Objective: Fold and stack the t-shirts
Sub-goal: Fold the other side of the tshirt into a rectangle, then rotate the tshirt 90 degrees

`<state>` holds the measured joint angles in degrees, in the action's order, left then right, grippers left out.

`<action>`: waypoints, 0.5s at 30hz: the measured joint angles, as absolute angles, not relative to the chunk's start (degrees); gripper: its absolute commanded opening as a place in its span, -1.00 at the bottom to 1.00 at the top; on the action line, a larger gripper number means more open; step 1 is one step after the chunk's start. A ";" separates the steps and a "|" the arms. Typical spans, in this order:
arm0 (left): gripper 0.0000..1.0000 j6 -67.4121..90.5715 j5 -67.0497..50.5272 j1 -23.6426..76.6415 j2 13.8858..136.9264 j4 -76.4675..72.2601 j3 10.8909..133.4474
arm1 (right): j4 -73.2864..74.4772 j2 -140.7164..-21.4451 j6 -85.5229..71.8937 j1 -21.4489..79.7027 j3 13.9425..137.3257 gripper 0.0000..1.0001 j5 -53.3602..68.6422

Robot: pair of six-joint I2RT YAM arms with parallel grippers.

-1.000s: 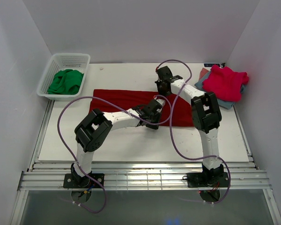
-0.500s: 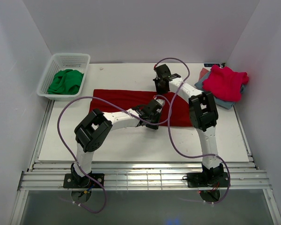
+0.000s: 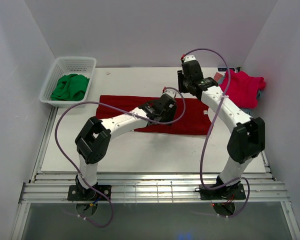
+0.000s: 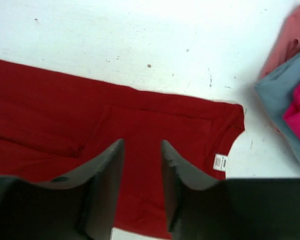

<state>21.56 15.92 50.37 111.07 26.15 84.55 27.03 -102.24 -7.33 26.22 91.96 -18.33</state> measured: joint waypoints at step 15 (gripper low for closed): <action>-1.00 16.58 30.81 29.71 100.60 28.91 66.98 | 30.72 -92.68 -16.78 26.39 61.60 -0.85 -17.69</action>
